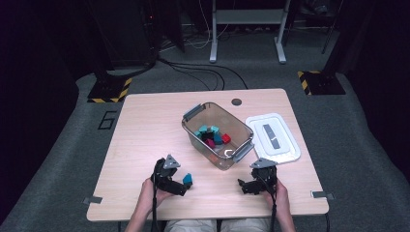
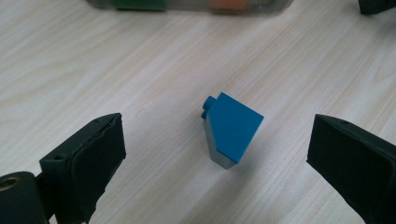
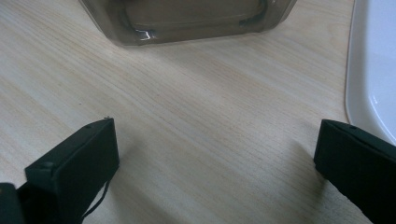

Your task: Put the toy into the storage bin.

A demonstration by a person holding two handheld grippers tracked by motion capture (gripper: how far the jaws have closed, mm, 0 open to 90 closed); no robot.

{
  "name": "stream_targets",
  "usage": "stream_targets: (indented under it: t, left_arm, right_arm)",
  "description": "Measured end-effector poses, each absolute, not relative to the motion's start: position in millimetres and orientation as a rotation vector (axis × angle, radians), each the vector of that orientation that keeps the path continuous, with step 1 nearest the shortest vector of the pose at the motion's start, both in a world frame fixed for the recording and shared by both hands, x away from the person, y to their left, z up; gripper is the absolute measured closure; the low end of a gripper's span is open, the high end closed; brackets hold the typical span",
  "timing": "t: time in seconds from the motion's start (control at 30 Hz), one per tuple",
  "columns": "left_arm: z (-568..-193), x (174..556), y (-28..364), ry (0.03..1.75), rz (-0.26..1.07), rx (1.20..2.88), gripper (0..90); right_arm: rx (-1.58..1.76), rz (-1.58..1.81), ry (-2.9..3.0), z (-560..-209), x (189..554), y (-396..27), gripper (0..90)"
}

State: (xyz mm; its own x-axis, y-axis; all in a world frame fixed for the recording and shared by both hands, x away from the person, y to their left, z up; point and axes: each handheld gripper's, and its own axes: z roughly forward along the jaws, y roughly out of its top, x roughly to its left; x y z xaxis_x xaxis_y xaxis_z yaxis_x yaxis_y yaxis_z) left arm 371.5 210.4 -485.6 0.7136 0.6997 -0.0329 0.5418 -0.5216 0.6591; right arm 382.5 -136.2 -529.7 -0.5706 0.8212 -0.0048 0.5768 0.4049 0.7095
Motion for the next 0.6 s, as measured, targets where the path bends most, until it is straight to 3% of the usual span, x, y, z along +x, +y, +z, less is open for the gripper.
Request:
stream_targets:
  t: [0.3,0.37,0.4,0.47,0.6]
  left_arm:
    - [-507,375,197,0.94,0.299,2.3,3.9]
    - [-508,375,196,0.934,0.305,2.292,7.7]
    - [-507,374,196,0.924,0.322,2.283,11.4]
    - [-507,373,197,0.89,0.324,2.281,37.5]
    - [-509,374,199,0.897,0.318,2.294,57.7]
  right_arm:
    - [1.204,0.96,2.312,-530,383,-136,0.0]
    - [1.206,0.959,2.313,-530,383,-136,0.0]
    - [1.206,0.959,2.313,-530,383,-136,0.0]
    - [1.205,0.96,2.31,-530,382,-136,0.0]
    - [1.205,0.96,2.31,-530,382,-136,0.0]
